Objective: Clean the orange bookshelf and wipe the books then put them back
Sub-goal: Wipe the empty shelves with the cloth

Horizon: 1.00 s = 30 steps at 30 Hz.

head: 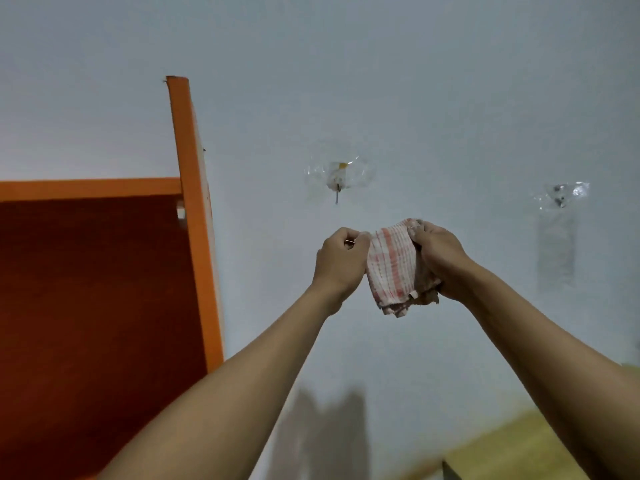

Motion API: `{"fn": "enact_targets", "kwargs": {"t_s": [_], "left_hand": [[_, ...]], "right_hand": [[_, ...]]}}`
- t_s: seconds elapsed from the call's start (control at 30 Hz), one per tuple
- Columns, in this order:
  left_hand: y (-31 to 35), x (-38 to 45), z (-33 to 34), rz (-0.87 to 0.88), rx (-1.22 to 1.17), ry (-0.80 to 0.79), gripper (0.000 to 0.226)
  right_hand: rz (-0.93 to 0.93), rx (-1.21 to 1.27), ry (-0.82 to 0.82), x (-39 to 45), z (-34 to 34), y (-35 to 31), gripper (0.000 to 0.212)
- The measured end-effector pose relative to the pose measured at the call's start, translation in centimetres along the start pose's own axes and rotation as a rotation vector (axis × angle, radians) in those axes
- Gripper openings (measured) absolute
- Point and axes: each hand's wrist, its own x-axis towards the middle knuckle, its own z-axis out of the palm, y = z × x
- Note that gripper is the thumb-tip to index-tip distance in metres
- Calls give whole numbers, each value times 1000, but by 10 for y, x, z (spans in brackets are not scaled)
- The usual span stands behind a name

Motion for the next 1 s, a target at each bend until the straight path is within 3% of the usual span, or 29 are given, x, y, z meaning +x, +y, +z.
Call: {"fn": "enact_targets", "kwargs": {"t_s": [0.13, 0.23, 0.37, 0.47, 0.6, 0.8, 0.87, 1.0], "left_hand": [[-4, -72, -6, -20, -56, -37, 22], [-3, -127, -20, 75, 82, 21, 17], [-5, -189, -50, 155, 183, 101, 14], [-9, -231, -84, 150, 225, 157, 14], [-22, -291, -145, 106, 303, 205, 16], [-58, -350, -238, -82, 469, 87, 9], [-70, -361, -267, -113, 546, 88, 7], [-96, -372, -326, -115, 777, 162, 24]], "right_hand": [[38, -67, -9, -71, -2, 18, 35], [56, -16, -45, -127, 6, 33, 40], [117, 269, -290, -201, 26, 52, 60], [138, 413, -415, -259, 60, 50, 44], [303, 478, -392, -321, 111, 43, 29], [550, 602, -447, -366, 183, 33, 24], [483, 400, -408, -365, 200, 33, 25], [-51, -173, -242, -328, 222, 21, 11]]}}
